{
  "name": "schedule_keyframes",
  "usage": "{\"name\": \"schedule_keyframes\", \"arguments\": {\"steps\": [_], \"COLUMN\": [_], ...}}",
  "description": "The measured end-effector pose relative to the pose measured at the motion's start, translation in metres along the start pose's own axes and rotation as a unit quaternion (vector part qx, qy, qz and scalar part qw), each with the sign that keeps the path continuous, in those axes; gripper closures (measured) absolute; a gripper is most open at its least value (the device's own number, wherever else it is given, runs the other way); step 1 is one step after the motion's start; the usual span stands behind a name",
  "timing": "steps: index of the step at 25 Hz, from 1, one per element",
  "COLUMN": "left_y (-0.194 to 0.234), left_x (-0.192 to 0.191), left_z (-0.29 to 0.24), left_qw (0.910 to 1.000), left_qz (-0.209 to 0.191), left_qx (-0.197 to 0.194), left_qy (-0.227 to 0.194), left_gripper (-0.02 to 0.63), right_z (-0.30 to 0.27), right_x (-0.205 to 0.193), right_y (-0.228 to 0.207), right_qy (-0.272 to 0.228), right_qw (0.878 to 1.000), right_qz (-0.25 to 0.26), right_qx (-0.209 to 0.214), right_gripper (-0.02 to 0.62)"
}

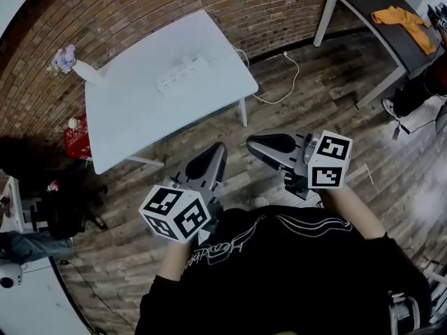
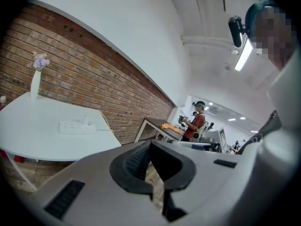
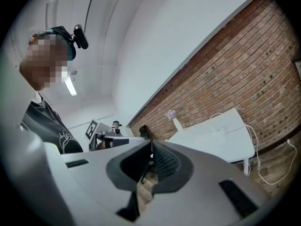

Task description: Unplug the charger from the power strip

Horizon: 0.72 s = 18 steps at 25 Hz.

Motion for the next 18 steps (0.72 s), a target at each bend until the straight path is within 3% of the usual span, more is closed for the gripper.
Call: {"name": "schedule_keyframes", "arguments": {"steps": [8,18], "left_y": [0.007,0.121], "left_x": [-0.007,0.039], "left_z": [0.008,-0.032], "left_qw": [0.9992,0.9991], "left_qz": [-0.016,-0.002], "left_qx": [0.035,0.041], "left_qy": [-0.012,-0.007], "left_gripper": [0.601,0.600], "right_z": [-0.003,-0.082], "right_x": [-0.007,0.042], "right_y": [-0.006,-0.086], "right_qy": [0.000,0.007], "right_qw": [1.000,1.000], "right_qz": [0.000,-0.020], "right_qx": [0.012,-0.019], "right_gripper": [0.597,0.597]}}
Point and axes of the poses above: the fingertips, and each gripper's own axes: z backward along the fingers, y to its left, x out of its top, the point moved 2 cm from there along z, backward along the fingers, and after that the axes turned 5 degrees about -z, right-handed, at the moved point
